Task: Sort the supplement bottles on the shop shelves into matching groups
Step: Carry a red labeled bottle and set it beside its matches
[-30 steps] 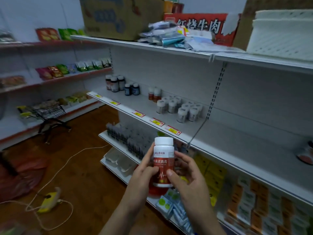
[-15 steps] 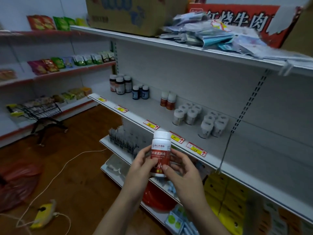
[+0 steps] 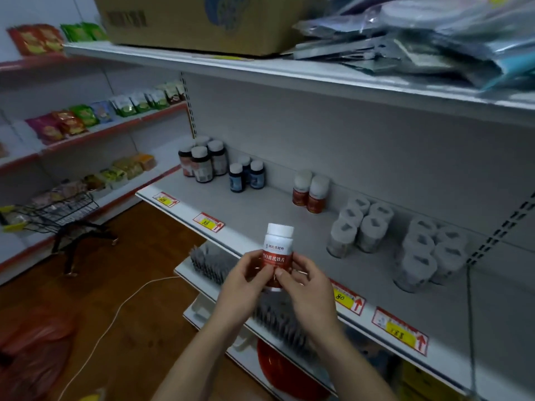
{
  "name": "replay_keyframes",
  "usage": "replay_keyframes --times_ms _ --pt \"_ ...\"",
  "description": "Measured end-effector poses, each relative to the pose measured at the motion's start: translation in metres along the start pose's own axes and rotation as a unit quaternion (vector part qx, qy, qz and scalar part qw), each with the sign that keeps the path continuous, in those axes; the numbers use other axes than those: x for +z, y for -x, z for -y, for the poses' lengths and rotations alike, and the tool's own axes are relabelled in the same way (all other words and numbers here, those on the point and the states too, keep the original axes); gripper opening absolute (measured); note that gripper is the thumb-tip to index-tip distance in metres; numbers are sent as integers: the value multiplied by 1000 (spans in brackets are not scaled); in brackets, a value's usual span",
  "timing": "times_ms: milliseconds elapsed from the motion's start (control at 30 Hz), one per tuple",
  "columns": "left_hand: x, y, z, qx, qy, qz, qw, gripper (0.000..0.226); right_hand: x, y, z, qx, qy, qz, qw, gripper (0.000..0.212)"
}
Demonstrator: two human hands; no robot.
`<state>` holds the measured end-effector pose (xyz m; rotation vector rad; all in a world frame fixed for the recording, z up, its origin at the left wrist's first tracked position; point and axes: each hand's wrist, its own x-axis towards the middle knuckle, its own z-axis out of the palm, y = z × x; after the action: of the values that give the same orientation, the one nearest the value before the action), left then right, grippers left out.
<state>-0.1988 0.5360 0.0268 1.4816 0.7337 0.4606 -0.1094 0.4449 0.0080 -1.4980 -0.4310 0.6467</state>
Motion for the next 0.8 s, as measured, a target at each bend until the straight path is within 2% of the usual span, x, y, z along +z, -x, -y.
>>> replay_keyframes --times_ms 167,267,400,567,700,800 --pt "-11 -64 6 12 -43 28 999 30 14 -52 -7 9 37 -36 999 36" --pt "-18 -110 7 35 -61 58 996 28 29 -89 -10 -2 102 -103 989 32" --pt "-23 -176 11 43 -105 68 991 27 50 -134 0 19 135 -182 974 33" --pt "-21 -241 20 55 -121 111 985 28 66 -180 11 35 215 -225 950 15" --pt "-13 -273 23 93 -131 151 975 27 68 -200 0 44 255 -256 932 17" --pt "-4 -289 24 102 -123 169 972 31 68 -211 3 52 243 -269 930 22"
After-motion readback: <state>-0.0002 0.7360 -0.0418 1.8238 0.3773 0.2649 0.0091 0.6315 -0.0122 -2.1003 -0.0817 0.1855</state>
